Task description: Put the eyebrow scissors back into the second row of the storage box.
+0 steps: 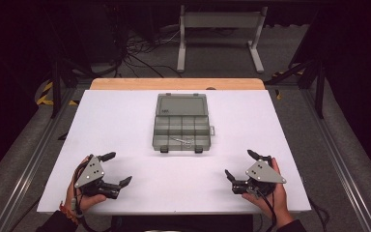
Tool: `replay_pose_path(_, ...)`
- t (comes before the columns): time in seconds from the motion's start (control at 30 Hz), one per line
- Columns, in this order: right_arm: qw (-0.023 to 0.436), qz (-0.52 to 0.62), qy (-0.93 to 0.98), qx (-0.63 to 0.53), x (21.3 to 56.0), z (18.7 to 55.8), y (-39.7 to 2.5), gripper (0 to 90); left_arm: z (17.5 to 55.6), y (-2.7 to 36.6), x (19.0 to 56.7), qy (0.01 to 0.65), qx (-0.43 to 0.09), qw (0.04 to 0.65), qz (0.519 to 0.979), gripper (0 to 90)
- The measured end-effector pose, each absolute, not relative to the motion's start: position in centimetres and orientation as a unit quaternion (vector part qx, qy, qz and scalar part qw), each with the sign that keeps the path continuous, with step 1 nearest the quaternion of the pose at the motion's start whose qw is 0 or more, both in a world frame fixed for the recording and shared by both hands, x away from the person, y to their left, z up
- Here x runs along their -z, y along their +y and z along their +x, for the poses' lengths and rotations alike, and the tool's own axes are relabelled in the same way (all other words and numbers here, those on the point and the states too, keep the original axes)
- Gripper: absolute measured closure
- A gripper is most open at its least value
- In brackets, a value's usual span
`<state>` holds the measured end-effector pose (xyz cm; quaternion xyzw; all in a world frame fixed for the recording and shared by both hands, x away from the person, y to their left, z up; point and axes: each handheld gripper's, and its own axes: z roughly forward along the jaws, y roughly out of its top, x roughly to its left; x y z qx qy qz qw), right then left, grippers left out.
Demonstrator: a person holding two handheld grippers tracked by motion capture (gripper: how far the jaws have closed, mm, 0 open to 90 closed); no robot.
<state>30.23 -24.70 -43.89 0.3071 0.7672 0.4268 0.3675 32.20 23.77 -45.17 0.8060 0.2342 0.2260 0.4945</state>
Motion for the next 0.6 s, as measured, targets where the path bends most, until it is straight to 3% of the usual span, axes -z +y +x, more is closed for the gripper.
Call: replay_pose_path(0.6,0.364,0.306,0.773,-0.420,44.39,30.17,-24.61,6.2,32.84,23.32,45.36,0.236,-0.221,0.489,0.810,4.6)
